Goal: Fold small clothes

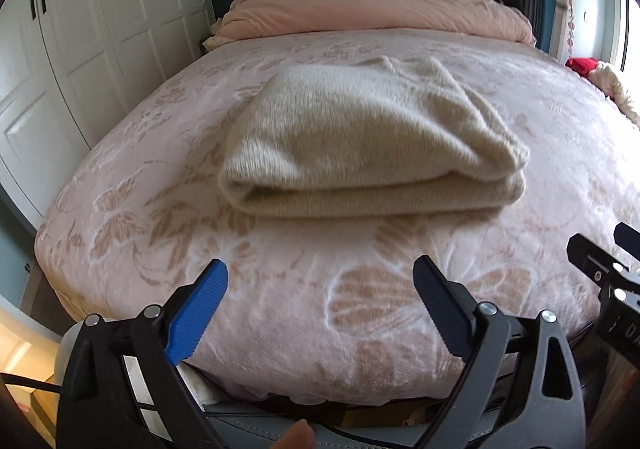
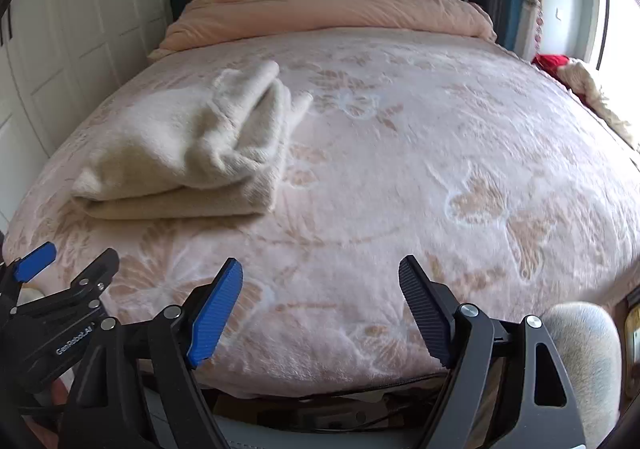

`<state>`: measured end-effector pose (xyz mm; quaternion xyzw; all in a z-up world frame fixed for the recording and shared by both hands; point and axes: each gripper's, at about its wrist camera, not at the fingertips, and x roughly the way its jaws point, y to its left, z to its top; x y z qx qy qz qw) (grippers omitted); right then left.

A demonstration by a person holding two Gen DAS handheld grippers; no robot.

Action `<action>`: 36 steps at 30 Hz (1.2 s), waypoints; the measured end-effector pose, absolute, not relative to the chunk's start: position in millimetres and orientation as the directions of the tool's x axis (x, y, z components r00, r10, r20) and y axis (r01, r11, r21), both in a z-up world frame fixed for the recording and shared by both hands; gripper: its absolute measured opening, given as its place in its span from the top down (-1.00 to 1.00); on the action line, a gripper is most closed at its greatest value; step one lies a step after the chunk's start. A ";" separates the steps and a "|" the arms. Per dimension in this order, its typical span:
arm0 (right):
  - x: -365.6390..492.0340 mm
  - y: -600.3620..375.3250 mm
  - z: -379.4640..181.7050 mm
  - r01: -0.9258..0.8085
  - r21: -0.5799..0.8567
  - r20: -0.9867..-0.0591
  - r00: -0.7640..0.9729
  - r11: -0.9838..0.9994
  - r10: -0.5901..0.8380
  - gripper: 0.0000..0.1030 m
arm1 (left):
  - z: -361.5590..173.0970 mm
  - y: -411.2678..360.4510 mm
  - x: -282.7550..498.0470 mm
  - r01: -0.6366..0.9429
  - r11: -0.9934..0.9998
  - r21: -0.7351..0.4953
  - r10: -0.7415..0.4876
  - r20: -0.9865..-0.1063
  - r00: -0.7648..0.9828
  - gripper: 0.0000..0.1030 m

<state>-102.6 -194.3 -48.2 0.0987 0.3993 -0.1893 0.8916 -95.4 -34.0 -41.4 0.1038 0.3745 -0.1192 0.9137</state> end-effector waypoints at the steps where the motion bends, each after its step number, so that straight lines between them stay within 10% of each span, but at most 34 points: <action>1: -102.5 -195.5 -50.7 0.421 0.025 -0.753 0.604 0.907 -0.260 -0.51 | -42.2 -34.2 -95.1 0.294 0.951 0.099 -0.139 -0.711 0.689 -0.78; 36: -101.5 -179.9 -56.4 0.385 -0.028 -0.740 0.613 0.922 -0.278 -0.52 | -42.9 -30.9 -103.2 0.237 0.969 0.071 -0.127 -0.679 0.723 -0.78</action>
